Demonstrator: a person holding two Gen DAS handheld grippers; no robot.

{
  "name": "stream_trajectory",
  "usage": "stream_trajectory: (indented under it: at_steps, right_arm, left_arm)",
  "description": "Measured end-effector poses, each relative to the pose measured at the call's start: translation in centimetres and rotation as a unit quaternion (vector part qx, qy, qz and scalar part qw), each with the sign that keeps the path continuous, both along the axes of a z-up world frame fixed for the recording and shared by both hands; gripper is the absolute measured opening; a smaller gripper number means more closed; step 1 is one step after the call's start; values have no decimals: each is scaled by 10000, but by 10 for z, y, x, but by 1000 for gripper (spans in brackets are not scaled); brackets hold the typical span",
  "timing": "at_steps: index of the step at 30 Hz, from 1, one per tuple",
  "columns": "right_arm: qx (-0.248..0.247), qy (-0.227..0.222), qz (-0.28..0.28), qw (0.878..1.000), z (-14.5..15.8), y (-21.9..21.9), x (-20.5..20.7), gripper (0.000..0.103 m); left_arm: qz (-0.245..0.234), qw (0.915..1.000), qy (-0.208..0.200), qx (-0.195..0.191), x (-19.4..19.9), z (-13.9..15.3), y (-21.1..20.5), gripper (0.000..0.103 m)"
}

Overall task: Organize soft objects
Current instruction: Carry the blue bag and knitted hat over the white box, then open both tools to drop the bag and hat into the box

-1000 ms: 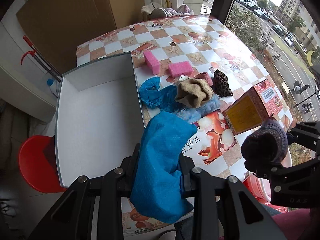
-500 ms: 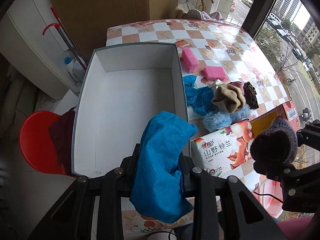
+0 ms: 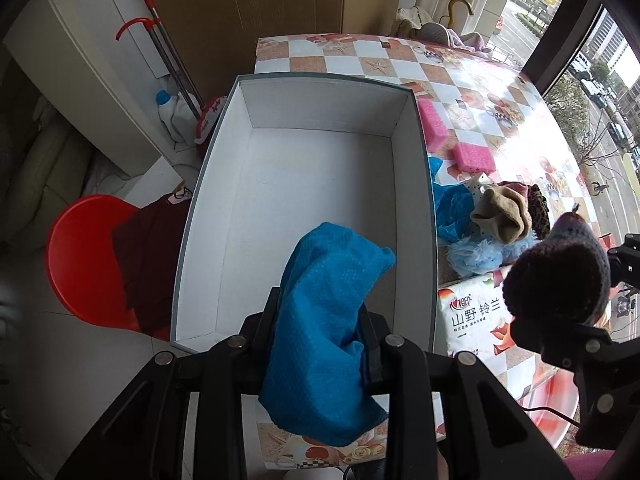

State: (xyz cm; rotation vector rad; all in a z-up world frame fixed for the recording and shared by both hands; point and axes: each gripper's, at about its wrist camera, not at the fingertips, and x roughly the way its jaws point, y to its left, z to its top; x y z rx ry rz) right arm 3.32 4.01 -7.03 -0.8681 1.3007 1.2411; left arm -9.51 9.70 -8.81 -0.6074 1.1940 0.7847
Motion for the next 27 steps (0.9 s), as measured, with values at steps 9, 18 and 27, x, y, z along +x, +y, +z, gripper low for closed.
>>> stream_trajectory:
  at_steps: [9, 18, 27]
  right_arm:
    - [49, 131, -18, 9999, -4, 25, -7, 60]
    - [91, 296, -320, 9990, -3, 54, 4, 60]
    - [5, 630, -403, 9972, -13, 81, 0, 60]
  left_arm:
    - [164, 9997, 174, -102, -8, -13, 13, 34]
    - [312, 9991, 253, -129, -14, -23, 20, 34]
    - [421, 9987, 182, -203, -15, -30, 24, 35]
